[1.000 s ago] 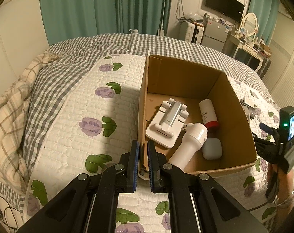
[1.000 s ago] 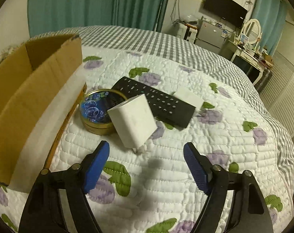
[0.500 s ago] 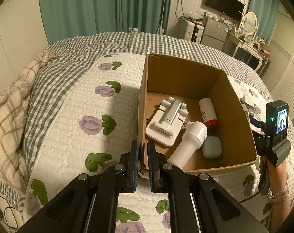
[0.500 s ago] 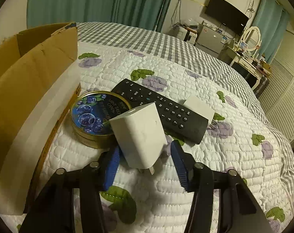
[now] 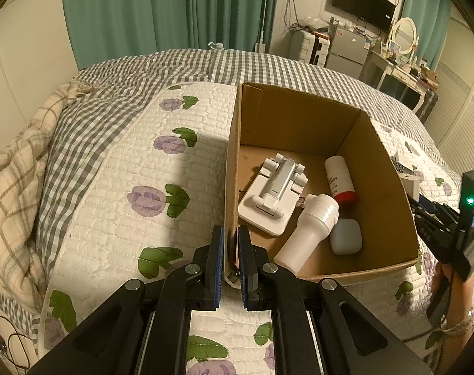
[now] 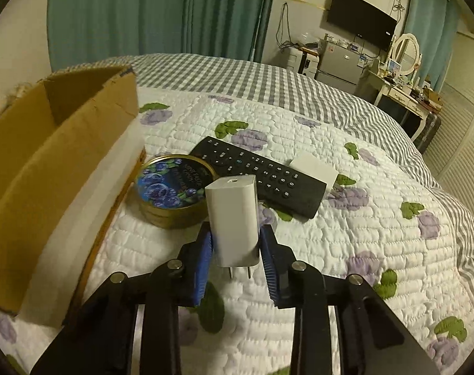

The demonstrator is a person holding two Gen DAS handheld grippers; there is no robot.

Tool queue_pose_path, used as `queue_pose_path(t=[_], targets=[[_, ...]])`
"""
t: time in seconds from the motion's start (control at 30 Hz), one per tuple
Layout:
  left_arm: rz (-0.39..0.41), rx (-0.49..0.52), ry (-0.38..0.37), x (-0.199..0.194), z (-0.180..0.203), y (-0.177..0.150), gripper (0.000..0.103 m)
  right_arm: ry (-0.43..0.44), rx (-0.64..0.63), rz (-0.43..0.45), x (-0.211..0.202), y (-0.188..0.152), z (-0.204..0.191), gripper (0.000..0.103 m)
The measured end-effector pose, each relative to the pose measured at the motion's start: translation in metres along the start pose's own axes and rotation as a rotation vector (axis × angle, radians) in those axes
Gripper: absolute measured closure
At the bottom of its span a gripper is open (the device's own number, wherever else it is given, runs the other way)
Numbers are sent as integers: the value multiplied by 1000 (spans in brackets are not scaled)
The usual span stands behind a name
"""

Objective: Organize rigid objects
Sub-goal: 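Lower the right gripper onto the white square charger and close, then carry the white charger into the box and open the right gripper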

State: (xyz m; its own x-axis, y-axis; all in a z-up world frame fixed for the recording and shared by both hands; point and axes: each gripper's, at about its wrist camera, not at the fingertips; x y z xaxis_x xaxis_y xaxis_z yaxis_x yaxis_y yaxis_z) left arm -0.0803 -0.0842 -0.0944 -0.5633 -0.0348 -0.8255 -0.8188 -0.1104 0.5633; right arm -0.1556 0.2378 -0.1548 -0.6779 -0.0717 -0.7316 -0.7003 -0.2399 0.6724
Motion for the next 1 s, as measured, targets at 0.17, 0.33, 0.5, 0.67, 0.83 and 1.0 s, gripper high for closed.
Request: queue_pose_path(t=[0.17, 0.33, 0.5, 0.67, 0.83, 1.0], targets=[[3, 0, -10, 1, 0, -1, 95, 27, 6, -1, -17, 0, -1, 76], [1, 0, -14, 3, -1, -1, 95, 29, 9, 0, -27, -3, 1, 76], [-1, -3, -12, 5, -2, 0, 95, 46, 11, 46, -50, 6, 1, 76], [-4, 1, -12, 6, -1, -1, 95, 93, -12, 128, -82, 32, -11, 76], [-3, 3, -6, 7, 0, -1, 95, 160, -42, 196, -102, 61, -34, 76], [-1, 7, -4, 7, 1, -1, 95, 211, -89, 226, -111, 82, -66, 76]])
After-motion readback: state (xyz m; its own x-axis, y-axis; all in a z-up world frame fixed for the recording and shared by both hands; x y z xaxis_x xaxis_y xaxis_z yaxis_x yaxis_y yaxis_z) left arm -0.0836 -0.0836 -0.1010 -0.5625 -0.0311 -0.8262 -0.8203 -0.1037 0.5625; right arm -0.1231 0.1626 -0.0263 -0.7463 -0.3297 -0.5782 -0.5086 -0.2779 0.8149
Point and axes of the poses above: each gripper's, at about its wrist camera, not at the fingertips, and x roughly the way its jaws point, z to its right, y to its top, and after that the axes turned 1 degree about y, right-handed
